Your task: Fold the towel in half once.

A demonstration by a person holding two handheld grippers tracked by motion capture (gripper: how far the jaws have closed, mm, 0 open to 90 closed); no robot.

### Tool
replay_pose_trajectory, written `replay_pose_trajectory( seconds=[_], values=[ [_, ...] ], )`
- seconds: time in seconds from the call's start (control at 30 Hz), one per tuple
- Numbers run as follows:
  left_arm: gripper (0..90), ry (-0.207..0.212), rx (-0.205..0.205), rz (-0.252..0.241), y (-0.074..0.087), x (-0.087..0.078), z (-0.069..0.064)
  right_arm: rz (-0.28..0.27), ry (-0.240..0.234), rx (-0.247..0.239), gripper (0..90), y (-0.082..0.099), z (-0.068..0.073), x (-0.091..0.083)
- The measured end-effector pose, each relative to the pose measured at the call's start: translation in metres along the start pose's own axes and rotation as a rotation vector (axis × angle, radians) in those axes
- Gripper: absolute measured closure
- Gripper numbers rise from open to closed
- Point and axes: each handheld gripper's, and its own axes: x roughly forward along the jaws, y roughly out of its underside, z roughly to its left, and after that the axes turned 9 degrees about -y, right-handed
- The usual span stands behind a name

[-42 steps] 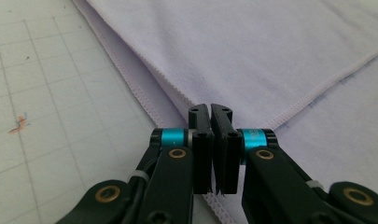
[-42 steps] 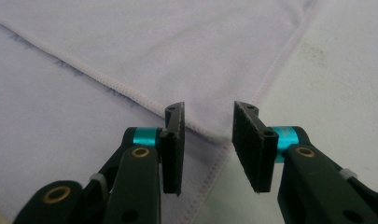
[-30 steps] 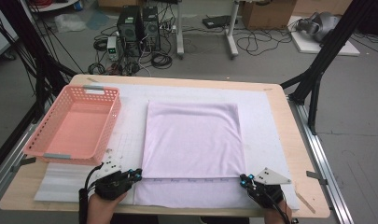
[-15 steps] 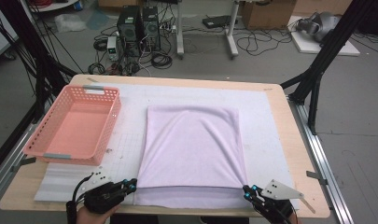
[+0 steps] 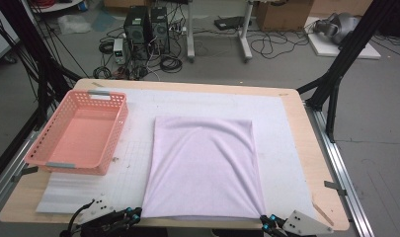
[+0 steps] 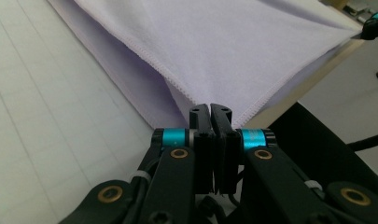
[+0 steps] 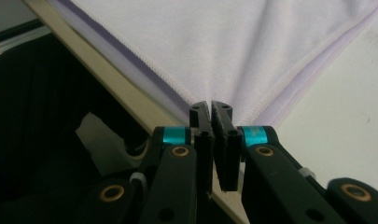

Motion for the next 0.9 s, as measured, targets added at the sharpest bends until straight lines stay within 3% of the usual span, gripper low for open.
replay_pose_trajectory(
  seconds=[0.07,0.13,0.2,0.33,0.43,0.7,0.9],
  values=[
    [82.4,-0.003,-0.009,0.008,0.000,0.004,0.001,0.011,0.002,0.007,84.9,0.002,-0.001,0.002],
    [58.2,0.000,-0.033,0.000,-0.001,0.005,0.002,0.004,0.020,0.038,66.7,0.003,-0.004,0.004],
    [51.7,-0.021,-0.036,-0.034,-0.004,0.005,0.004,-0.029,0.029,0.074,62.9,0.003,-0.008,0.001],
    [51.1,-0.036,-0.065,-0.053,-0.015,0.012,0.015,-0.098,0.087,0.126,61.8,-0.001,-0.019,-0.003],
    [53.6,-0.044,-0.073,-0.057,-0.022,0.019,0.022,-0.118,0.128,0.154,62.3,-0.003,-0.028,-0.001],
    [57.2,-0.053,-0.102,-0.092,-0.036,0.034,0.039,-0.073,0.153,0.160,72.5,-0.017,-0.048,0.023],
    [57.6,-0.051,-0.082,-0.088,-0.042,0.044,0.044,-0.047,0.145,0.203,72.5,-0.030,-0.068,0.053]
  ],
)
